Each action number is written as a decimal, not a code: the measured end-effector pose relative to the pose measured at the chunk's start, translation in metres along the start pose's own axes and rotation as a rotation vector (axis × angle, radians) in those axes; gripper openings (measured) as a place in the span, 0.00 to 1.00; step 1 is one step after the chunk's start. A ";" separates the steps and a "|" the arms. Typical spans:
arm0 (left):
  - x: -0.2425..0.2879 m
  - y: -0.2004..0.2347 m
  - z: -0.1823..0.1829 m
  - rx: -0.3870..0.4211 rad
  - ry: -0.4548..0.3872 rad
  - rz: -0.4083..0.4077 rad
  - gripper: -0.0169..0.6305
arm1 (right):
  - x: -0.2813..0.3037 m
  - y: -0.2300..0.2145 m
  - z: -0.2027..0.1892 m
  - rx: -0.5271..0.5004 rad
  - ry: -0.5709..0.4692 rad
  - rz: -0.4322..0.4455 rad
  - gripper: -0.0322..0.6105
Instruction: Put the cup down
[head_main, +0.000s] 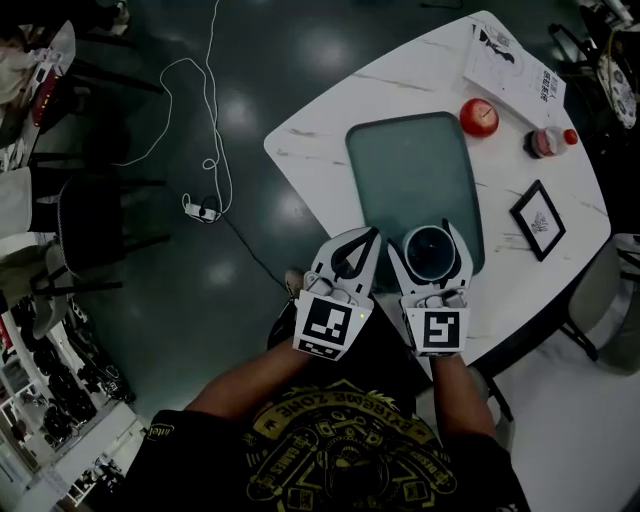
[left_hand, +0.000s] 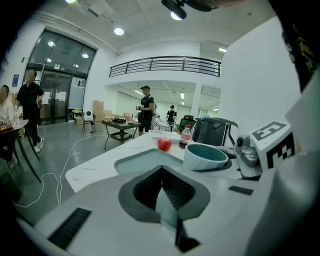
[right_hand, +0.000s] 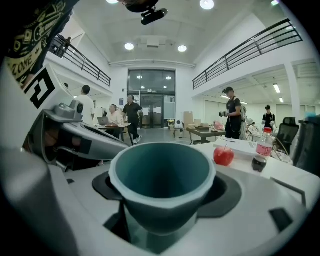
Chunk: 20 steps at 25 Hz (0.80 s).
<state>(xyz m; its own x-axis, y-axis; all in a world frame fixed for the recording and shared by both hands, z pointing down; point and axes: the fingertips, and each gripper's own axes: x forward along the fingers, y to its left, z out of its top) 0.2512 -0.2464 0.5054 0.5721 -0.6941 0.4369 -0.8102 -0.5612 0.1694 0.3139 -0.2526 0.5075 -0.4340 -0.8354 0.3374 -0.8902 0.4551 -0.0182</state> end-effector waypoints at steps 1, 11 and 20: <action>0.000 -0.001 -0.001 -0.001 0.002 0.000 0.04 | 0.001 -0.001 -0.001 -0.006 0.000 0.001 0.65; 0.003 0.001 -0.007 -0.004 0.014 0.005 0.04 | 0.010 -0.009 -0.011 -0.031 -0.009 0.001 0.65; 0.005 0.002 -0.012 -0.005 0.025 0.007 0.04 | 0.010 -0.010 -0.019 -0.036 -0.005 -0.004 0.65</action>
<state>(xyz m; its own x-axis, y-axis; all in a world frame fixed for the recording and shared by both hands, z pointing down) 0.2515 -0.2457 0.5183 0.5630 -0.6866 0.4599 -0.8149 -0.5541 0.1703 0.3209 -0.2593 0.5289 -0.4308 -0.8388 0.3329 -0.8867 0.4621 0.0168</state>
